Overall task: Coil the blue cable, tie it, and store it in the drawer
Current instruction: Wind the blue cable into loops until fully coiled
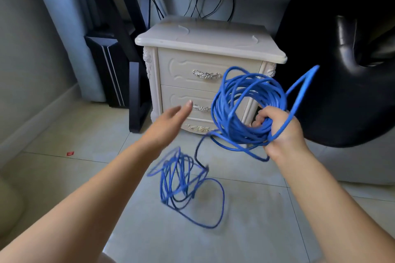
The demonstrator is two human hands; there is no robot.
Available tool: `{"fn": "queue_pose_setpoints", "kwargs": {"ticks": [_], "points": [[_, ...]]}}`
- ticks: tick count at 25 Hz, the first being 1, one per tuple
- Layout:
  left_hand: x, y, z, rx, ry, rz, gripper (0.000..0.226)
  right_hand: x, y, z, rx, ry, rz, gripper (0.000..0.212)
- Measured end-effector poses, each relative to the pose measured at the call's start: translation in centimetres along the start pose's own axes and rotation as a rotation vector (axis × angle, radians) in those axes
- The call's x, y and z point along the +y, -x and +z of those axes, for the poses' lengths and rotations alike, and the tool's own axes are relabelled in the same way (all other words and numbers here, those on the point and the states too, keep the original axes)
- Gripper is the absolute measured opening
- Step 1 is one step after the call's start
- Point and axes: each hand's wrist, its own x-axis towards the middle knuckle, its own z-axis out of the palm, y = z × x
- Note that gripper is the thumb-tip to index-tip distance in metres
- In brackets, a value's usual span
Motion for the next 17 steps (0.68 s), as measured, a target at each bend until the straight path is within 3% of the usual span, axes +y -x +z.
{"fn": "queue_pose_setpoints", "kwargs": {"ticks": [2,4,9,15,17], "points": [[1.6,0.4,0.0,-0.202,0.379,0.024,0.092,0.9,0.0,0.5,-0.004,0.19,-0.121,0.022],[1.8,0.4,0.3,-0.31,0.462,0.038,0.086,1.7,0.4,0.8,-0.032,0.387,-0.169,0.021],[0.9,-0.5,0.3,-0.308,0.312,-0.001,0.084,2.1,1.0,1.4,-0.191,0.494,-0.134,0.024],[0.8,0.0,0.3,-0.473,0.145,0.076,0.102,2.8,1.1,1.7,-0.216,0.978,-0.35,0.027],[1.1,0.3,0.5,-0.502,0.086,0.106,0.12,3.1,1.2,1.8,-0.243,1.139,-0.378,0.03]]}}
